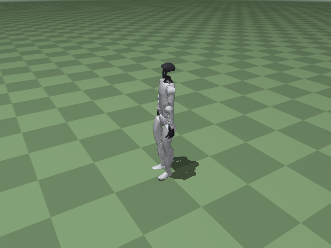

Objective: In place motions

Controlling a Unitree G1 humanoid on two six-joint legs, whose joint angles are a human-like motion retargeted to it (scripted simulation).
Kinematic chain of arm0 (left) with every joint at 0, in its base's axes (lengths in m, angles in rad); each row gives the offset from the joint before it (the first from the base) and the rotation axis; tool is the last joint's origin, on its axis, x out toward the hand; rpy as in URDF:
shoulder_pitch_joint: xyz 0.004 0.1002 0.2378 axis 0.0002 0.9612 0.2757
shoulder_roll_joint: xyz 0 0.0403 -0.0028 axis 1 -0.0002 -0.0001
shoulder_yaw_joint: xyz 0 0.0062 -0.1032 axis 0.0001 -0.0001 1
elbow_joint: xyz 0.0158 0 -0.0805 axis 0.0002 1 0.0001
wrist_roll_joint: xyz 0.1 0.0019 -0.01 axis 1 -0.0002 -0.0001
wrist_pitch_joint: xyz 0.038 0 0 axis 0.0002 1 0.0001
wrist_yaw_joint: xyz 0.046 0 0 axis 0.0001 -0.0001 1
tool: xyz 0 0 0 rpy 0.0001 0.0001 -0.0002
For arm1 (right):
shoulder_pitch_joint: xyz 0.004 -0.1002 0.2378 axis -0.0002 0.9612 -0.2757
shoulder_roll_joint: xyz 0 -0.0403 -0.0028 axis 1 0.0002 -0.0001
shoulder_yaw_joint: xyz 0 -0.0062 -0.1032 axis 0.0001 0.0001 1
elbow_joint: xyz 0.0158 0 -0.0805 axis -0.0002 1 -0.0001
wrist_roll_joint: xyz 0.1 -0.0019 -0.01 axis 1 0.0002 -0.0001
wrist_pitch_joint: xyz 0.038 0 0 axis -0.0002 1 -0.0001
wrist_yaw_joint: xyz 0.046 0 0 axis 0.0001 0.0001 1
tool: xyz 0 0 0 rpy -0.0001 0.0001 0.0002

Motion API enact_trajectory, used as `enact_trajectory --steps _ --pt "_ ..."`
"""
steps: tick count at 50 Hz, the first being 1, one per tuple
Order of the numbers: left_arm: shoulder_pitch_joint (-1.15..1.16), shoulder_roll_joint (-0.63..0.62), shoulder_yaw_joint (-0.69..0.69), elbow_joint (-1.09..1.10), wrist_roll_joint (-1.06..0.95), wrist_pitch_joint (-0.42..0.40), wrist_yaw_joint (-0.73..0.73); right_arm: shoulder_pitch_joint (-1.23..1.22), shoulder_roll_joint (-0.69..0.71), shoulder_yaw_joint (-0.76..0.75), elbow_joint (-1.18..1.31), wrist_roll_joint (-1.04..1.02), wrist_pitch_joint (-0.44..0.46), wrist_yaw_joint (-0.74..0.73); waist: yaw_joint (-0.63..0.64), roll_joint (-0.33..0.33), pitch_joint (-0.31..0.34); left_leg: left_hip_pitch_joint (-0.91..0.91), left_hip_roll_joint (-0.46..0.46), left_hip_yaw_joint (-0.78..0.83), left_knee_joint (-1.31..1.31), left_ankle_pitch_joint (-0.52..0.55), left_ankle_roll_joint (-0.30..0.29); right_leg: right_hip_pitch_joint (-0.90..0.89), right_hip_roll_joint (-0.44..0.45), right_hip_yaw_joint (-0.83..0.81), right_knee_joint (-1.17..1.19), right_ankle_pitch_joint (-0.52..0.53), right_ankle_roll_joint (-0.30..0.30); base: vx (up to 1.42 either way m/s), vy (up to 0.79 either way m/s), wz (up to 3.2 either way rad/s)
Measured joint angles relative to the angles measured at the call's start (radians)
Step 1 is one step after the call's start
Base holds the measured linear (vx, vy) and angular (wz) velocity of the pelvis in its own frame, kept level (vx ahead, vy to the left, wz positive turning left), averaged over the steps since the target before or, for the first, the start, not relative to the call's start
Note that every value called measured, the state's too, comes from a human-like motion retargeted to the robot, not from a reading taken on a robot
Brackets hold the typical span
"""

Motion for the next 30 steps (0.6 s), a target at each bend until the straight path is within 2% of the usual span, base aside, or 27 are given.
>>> enact_trajectory --steps 30 --pt "-0.005 0.001 -0.001 0.003 0.008 0.005 -0.006 0.002 -0.002 0.001 0.001 -0.01 0.003 -0.001 -0.014 0.001 0.006 0.005 0.001 -0.005 0.001 -0.002 -0.001 -0.001 -0.001 -0.007 0.004 -0.003 -0.001 0.0 0.0 0.0"
